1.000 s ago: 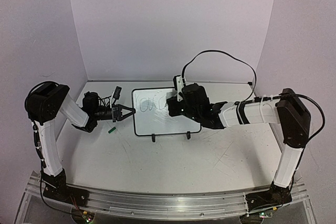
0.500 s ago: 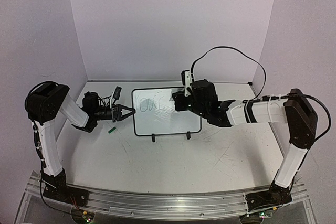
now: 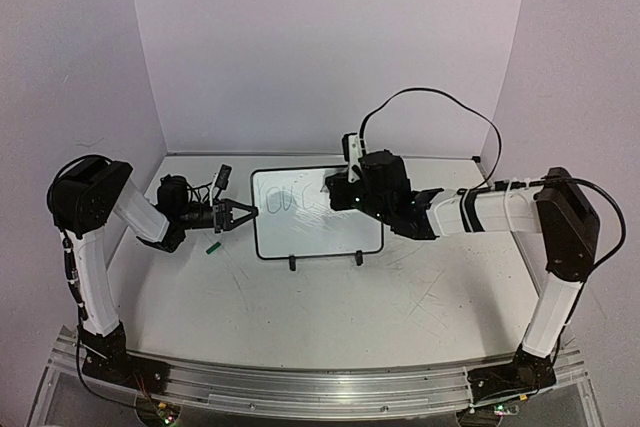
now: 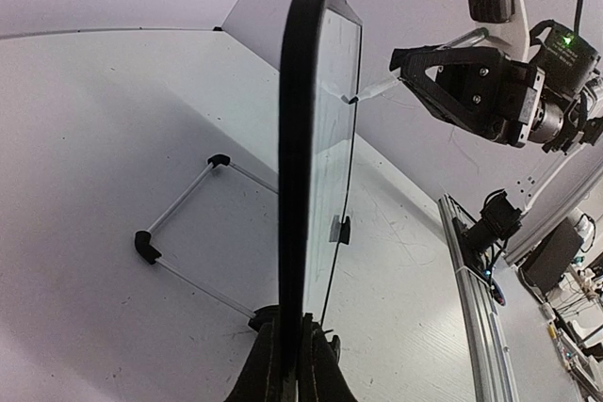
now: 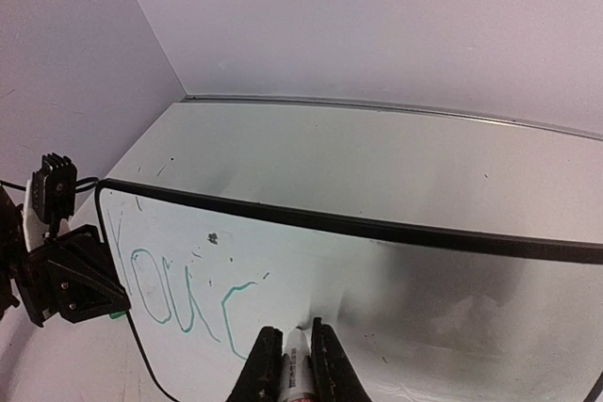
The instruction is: Write a sentence on the whiteboard
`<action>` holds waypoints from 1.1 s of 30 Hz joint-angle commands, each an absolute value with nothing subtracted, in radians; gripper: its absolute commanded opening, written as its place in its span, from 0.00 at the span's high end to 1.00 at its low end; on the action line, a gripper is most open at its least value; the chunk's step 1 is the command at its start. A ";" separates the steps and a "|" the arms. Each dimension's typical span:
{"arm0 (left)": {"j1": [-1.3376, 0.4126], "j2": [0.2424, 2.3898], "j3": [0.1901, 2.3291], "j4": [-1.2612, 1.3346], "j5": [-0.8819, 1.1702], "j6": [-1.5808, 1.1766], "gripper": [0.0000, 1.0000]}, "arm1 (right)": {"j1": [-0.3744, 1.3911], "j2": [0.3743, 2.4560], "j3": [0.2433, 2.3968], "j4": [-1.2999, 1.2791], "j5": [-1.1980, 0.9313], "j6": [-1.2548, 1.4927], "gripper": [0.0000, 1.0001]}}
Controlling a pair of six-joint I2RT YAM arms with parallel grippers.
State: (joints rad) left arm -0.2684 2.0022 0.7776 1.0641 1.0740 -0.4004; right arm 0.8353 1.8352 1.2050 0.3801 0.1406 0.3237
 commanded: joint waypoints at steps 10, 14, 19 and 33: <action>-0.258 1.982 0.802 1.060 1.073 -0.391 1.00 | 0.836 1.885 1.268 0.368 0.113 0.330 1.00; -0.258 1.982 0.802 1.058 1.072 -0.389 1.00 | 0.843 1.887 1.260 0.363 0.108 0.335 1.00; -0.258 1.980 0.802 1.057 1.072 -0.389 1.00 | 0.844 1.882 1.240 0.362 0.109 0.346 1.00; -0.259 1.980 0.801 1.054 1.071 -0.388 1.00 | 0.844 1.851 1.184 0.353 0.139 0.358 1.00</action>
State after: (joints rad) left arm -0.2684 2.0022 0.7795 1.0570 1.0734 -0.3992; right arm 0.8499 1.8664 1.1979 0.3679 0.0956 0.3562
